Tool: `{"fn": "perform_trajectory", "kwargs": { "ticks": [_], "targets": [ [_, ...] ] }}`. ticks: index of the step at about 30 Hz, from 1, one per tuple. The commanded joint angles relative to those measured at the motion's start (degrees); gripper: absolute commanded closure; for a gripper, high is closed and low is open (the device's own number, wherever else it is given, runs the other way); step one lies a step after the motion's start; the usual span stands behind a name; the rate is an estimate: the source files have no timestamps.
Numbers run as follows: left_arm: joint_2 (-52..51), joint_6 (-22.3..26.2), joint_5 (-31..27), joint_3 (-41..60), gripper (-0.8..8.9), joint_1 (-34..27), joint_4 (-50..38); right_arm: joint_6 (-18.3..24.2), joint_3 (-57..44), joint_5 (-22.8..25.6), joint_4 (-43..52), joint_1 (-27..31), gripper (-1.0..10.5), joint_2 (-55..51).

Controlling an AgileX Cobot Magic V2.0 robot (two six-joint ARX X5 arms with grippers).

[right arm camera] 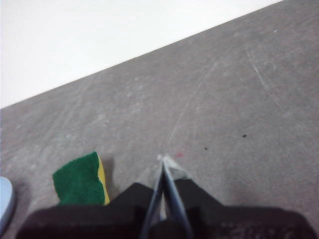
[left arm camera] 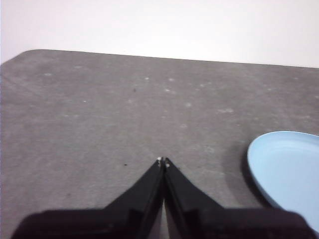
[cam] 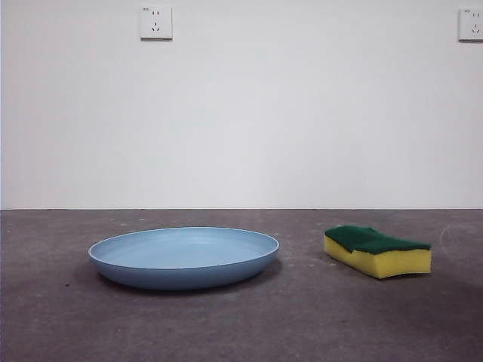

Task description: Pick up the plate,pick up the cloth,clean the plate with the cloth

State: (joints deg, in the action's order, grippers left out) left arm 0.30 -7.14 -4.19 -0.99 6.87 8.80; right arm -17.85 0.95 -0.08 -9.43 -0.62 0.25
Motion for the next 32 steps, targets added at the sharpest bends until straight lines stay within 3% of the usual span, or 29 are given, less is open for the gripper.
{"fn": "perform_trajectory", "kwargs": {
  "ticks": [1,6,13,21,28,30,32],
  "targets": [
    [-0.07,-2.58,2.16,-0.22,8.19,-0.15,-0.55,-3.28,0.50,-0.24,0.63,0.09,9.6,0.11],
    [0.13,-6.91,6.56,-4.11,8.19,-0.15,0.79,-9.25,5.73,-2.64,0.04,0.09,9.6,3.58],
    [5.09,-7.74,7.50,-12.39,8.19,-0.15,5.27,-9.38,17.97,-7.82,-3.43,0.09,9.6,15.47],
    [19.04,-2.43,9.29,-24.50,8.19,-0.15,10.95,0.57,36.06,-17.90,-13.81,0.09,9.5,32.92],
    [33.57,-0.74,15.85,-36.94,8.10,-0.11,17.49,10.84,49.51,-21.05,-25.16,0.07,9.4,45.59],
    [37.51,-0.04,19.78,-39.91,7.37,-0.11,18.56,12.81,52.00,-21.40,-27.65,0.04,9.2,48.26],
    [40.70,-0.13,23.28,-41.81,5.81,-0.11,18.60,14.27,53.33,-22.99,-28.79,0.04,7.9,50.05]
  ]
}}
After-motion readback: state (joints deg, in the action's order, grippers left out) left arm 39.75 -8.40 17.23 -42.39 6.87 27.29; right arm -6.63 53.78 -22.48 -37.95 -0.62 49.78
